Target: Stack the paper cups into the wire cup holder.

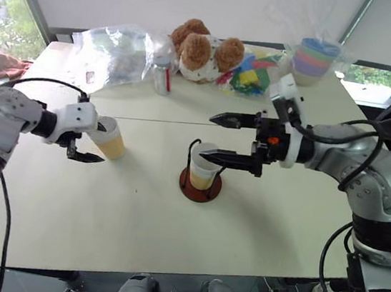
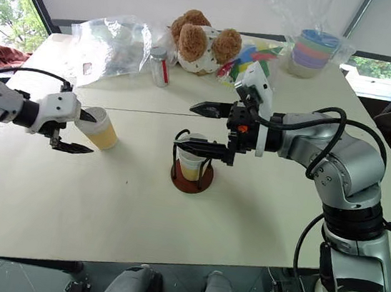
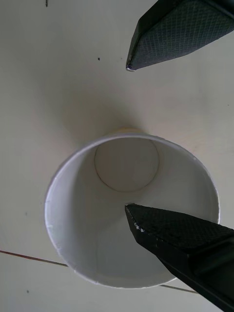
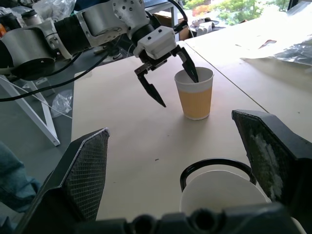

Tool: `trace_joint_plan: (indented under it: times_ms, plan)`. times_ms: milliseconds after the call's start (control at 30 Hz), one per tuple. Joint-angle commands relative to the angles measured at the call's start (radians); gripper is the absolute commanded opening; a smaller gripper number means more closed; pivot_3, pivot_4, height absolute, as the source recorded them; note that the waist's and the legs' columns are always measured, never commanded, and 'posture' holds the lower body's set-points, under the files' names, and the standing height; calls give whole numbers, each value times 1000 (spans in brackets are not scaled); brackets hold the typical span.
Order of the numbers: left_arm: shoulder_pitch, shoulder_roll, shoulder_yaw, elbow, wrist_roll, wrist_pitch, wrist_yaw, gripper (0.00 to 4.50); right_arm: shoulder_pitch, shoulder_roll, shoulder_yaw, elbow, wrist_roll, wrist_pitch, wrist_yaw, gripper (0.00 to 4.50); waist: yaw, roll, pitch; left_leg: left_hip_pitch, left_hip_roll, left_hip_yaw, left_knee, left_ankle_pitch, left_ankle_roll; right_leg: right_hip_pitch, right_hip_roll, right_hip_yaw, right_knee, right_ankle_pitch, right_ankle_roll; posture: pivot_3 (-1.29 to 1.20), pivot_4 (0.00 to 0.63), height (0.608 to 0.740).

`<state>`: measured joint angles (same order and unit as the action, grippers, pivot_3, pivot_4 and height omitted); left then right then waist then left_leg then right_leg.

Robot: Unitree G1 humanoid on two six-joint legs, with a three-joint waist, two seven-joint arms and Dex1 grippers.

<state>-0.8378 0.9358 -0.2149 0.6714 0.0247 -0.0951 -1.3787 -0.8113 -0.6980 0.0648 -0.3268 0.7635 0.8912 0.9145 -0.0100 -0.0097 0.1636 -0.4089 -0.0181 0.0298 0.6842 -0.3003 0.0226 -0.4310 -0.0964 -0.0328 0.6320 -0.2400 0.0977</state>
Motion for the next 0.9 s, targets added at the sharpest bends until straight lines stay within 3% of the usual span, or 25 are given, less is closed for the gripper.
trace_joint_plan:
  times_ms: [33, 233, 400, 533, 667, 900]
  plan:
    - [-66, -21, -6, 99, 48, -69, 18, 3137, -15, -13, -44, -24, 2, -1, -12, 4437, -1, 0, 0, 0, 0, 0, 0, 0, 0, 0, 0, 0, 0, 0, 0, 0, 150, 740]
    - [-118, -57, -2, 183, 67, -126, -20, 155, -7, -27, -59, -38, 6, 14, -29, 4437, -1, 0, 0, 0, 0, 0, 0, 0, 0, 0, 0, 0, 0, 0, 0, 0, 150, 740]
    - [-152, -65, 22, 154, 44, -107, -66, 69, 5, -42, -66, -45, 9, 24, -34, 4437, 0, 0, 0, 0, 0, 0, 0, 0, 0, 0, 0, 0, 0, 0, 0, 0, 150, 740]
    - [-296, -48, 24, 58, 13, -13, -183, 69, 69, -185, -102, -21, -41, 19, 15, 4437, 10, -4, 2, -1, 0, -2, 0, 0, 0, 0, 0, 0, -1, 0, 0, 0, 150, 740]
    - [-497, -39, -142, -63, -190, 145, -236, 69, 163, -331, -140, -19, -61, 4, 90, 4437, 23, -5, 3, -3, -1, -3, 1, -1, 2, 1, 0, 0, -2, 0, 0, 0, 150, 740]
    - [-722, -132, -455, -12, -471, 141, -236, 69, 250, -363, -235, -76, -23, 30, 67, 4437, 20, -4, 3, 0, -1, 0, 2, -3, 4, 1, -1, 3, -2, -2, 3, 0, 150, 740]
